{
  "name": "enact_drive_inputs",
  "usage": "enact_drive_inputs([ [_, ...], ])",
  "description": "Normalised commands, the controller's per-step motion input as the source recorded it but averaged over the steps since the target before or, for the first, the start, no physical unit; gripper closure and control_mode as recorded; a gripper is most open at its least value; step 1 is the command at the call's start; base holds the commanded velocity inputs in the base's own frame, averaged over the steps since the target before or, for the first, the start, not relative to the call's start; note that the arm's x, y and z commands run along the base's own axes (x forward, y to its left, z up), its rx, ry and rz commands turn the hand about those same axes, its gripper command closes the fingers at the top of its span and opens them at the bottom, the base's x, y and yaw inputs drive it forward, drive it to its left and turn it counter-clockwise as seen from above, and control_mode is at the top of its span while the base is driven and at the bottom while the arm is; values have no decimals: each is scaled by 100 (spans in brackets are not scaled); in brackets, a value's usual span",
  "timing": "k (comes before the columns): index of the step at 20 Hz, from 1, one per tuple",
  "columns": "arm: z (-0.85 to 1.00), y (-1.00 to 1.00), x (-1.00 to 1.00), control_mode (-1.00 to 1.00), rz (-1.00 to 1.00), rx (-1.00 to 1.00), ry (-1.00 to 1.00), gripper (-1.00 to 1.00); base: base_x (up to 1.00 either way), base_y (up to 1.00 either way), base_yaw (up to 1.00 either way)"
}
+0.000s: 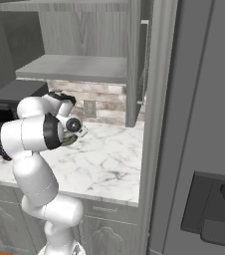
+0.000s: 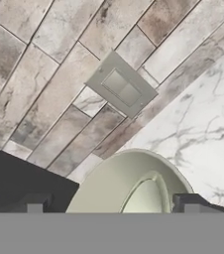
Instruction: Pick up the bowls on the counter and stack them on top of one another in the open cabinet. Place the smaller bowl on top of the larger bowl.
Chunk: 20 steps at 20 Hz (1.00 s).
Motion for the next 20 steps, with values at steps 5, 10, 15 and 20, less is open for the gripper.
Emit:
enact_drive_inputs([
  [5,33,-8,-10,-100,-7,-2,14,-100,0,0,0],
  [10,35,-11,-28,-100,-7,-4,15,-100,0,0,0],
  [15,7,-2,-8,-100,-4,-1,4,-100,0,0,0],
  [20,46,0,10,-100,-1,0,0,-100,0,0,0],
])
